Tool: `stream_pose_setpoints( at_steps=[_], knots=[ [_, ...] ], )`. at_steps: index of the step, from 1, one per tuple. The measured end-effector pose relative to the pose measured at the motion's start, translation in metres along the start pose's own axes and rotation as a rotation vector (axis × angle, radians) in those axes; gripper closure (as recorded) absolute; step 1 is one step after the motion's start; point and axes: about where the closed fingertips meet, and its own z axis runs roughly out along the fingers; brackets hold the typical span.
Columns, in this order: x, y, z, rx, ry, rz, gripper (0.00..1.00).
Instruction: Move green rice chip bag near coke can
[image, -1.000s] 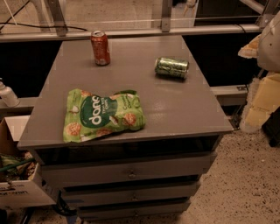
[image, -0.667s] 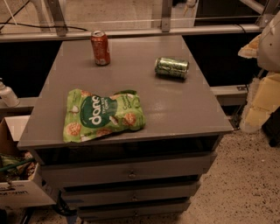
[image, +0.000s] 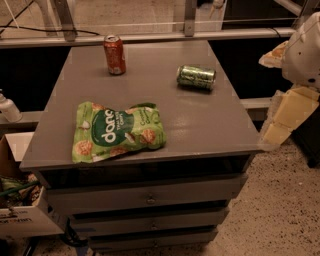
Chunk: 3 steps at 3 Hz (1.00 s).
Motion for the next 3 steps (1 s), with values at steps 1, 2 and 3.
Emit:
stream_pose_setpoints(
  at_steps=[1, 2, 3],
  knots=[
    [-0.040, -0.002, 0.017, -0.014, -0.139, -0.033, 0.00],
    [-0.080, 0.001, 0.039, -0.028, -0.258, -0.084, 0.00],
    [-0.117, 0.013, 0.072, -0.048, -0.341, -0.141, 0.00]
  ],
)
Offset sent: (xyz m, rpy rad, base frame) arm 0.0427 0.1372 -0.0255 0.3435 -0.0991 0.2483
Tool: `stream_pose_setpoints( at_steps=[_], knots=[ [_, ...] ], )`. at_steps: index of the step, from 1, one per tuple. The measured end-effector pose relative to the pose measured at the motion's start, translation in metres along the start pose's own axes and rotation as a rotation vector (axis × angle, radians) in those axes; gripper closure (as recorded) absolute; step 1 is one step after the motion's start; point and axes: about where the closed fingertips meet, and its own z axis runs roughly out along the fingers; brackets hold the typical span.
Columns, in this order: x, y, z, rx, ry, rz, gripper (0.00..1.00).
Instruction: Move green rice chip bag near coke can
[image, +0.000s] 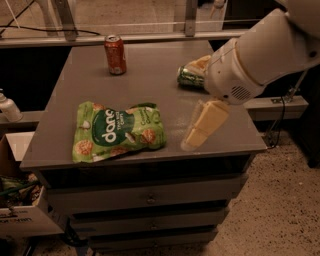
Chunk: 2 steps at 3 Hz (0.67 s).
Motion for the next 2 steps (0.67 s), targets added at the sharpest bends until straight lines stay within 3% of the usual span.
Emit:
stream_pose_setpoints(
  at_steps=[1, 2],
  knots=[
    [-0.0224, 0.0034, 0.0411, -0.030, -0.073, -0.029, 0.00],
    [-0.0225, 0.0035, 0.0411, -0.030, -0.073, -0.029, 0.00]
  ],
)
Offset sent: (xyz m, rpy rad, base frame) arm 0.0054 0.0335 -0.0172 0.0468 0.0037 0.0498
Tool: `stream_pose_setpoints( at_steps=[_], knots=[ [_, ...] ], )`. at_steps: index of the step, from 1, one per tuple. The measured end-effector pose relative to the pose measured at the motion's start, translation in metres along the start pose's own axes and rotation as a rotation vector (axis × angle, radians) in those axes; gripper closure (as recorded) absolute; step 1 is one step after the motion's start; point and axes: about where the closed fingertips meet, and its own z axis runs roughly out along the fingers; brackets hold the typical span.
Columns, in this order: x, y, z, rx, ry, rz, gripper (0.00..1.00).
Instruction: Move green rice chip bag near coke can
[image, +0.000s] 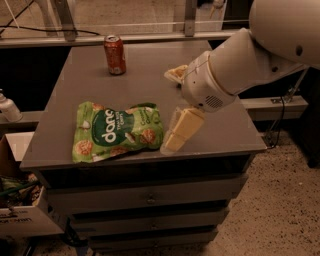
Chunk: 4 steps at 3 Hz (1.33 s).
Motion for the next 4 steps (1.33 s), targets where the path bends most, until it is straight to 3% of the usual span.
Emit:
stream_pose_setpoints(
  at_steps=[2, 4],
  knots=[
    [0.012, -0.006, 0.034, 0.066, -0.055, 0.026, 0.00],
    [0.013, -0.027, 0.081, 0.080, -0.101, 0.055, 0.00]
  ],
)
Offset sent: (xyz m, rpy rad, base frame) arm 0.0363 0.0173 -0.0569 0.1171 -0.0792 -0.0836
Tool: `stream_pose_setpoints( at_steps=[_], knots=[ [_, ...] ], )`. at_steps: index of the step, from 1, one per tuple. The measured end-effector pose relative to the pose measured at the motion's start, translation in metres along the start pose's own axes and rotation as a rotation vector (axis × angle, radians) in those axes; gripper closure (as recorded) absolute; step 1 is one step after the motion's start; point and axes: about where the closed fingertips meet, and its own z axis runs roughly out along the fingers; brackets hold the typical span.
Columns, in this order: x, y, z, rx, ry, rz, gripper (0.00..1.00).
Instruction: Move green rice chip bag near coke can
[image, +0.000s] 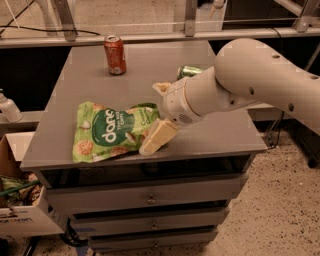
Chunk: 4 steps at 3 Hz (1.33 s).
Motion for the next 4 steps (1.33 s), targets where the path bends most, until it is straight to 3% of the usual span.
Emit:
stream_pose_setpoints(
  at_steps=[1, 2, 4],
  knots=[
    [0.003, 0.000, 0.017, -0.012, -0.012, 0.033, 0.00],
    [0.003, 0.002, 0.025, -0.017, -0.028, 0.051, 0.18],
    [0.002, 0.001, 0.033, -0.017, -0.056, 0.075, 0.65]
  ],
)
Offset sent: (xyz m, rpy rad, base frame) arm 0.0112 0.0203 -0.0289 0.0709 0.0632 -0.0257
